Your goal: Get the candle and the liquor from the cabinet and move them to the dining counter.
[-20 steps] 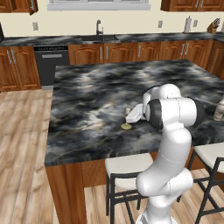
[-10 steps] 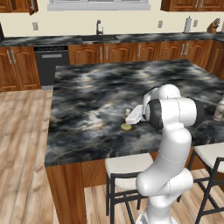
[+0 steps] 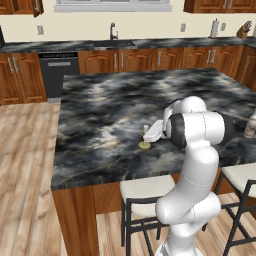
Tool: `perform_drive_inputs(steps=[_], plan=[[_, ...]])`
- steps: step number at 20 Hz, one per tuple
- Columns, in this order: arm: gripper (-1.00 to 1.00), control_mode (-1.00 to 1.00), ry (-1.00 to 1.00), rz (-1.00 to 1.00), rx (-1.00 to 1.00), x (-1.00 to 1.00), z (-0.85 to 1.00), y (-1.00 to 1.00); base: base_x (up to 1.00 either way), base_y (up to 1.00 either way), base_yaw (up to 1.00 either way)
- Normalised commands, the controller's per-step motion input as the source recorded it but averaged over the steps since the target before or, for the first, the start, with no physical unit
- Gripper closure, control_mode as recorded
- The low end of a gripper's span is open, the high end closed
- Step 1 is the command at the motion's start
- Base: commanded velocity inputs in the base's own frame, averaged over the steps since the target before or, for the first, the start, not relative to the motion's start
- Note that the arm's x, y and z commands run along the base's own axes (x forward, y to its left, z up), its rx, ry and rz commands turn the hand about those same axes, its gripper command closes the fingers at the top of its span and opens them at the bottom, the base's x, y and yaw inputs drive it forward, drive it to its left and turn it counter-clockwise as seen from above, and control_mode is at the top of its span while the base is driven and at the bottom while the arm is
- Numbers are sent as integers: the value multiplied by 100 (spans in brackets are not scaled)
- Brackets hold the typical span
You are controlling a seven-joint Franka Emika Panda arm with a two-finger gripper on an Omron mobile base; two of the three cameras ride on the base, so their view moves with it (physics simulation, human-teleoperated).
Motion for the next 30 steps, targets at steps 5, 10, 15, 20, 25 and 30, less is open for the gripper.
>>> perform_drive_inputs(steps=[5,10,15,20,25,30], plan=[[-100,-100,0,0,0,7,17,0,0,0,0],[-100,-100,0,0,0,4,50,-6,0,0,0],[-100,-100,0,0,0,0,63,-8,0,0,0],[-100,-100,0,0,0,0,62,0,0,0,0],[-100,-100,10,-2,-6,-40,60,0,0,0,0],[-100,-100,19,-8,-7,-81,54,0,0,0,0]])
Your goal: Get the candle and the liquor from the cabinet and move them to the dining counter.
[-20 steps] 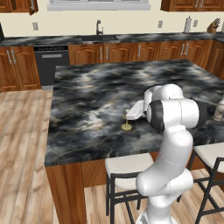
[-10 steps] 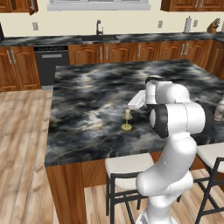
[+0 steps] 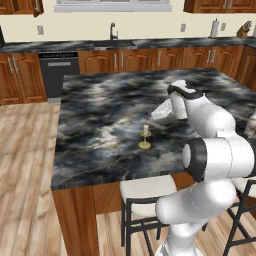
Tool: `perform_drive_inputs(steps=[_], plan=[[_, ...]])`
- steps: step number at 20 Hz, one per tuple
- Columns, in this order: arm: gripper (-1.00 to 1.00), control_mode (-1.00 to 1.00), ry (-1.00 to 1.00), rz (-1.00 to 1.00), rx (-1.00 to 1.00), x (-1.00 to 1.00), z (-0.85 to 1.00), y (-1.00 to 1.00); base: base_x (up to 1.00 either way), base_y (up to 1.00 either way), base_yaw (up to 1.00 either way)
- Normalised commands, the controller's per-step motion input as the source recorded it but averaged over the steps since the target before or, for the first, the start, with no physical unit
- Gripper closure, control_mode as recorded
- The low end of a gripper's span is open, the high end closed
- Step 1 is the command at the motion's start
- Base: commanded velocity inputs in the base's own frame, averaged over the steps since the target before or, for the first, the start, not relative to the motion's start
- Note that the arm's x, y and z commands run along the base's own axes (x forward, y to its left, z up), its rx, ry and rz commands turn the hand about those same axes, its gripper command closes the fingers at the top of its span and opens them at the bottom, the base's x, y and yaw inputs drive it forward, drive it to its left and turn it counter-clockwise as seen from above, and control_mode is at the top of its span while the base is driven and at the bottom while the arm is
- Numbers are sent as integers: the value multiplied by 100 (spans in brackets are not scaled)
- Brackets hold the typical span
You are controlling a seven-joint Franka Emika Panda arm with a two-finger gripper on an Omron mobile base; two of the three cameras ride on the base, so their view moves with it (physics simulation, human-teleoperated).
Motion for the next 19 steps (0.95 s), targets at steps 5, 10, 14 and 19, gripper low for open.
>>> perform_drive_inputs(steps=[5,10,14,19], plan=[[-100,-100,24,-11,-4,-72,67,0,0,0,0],[-100,-100,26,-14,-2,-78,66,0,0,0,0],[-100,-100,25,-13,0,-89,46,0,0,0,0],[-100,-100,21,-15,0,-97,29,-3,0,0,0]])
